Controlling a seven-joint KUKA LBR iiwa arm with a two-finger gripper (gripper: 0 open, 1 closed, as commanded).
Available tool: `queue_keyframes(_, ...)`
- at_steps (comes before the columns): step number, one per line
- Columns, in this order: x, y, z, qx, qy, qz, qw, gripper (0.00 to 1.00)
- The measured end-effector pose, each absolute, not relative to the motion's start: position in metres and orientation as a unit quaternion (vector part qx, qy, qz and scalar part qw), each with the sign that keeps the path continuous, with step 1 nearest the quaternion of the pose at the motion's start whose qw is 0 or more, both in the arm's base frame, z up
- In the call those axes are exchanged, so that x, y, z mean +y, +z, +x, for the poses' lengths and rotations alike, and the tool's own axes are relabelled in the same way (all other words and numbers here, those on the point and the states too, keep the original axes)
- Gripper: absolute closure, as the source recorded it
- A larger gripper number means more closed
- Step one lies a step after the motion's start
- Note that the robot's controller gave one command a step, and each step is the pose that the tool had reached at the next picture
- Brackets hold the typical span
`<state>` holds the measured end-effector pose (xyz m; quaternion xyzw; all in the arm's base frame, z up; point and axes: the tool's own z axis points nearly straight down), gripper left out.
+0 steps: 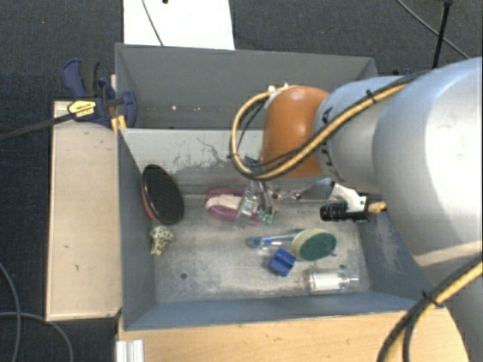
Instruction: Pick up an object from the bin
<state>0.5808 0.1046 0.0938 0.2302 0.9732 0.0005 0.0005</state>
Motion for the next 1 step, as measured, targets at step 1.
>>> queue_keyframes(1, 0.1047, 0.1908, 0.583, 0.974, 0.002, 0.229, 0.004, 1.0)
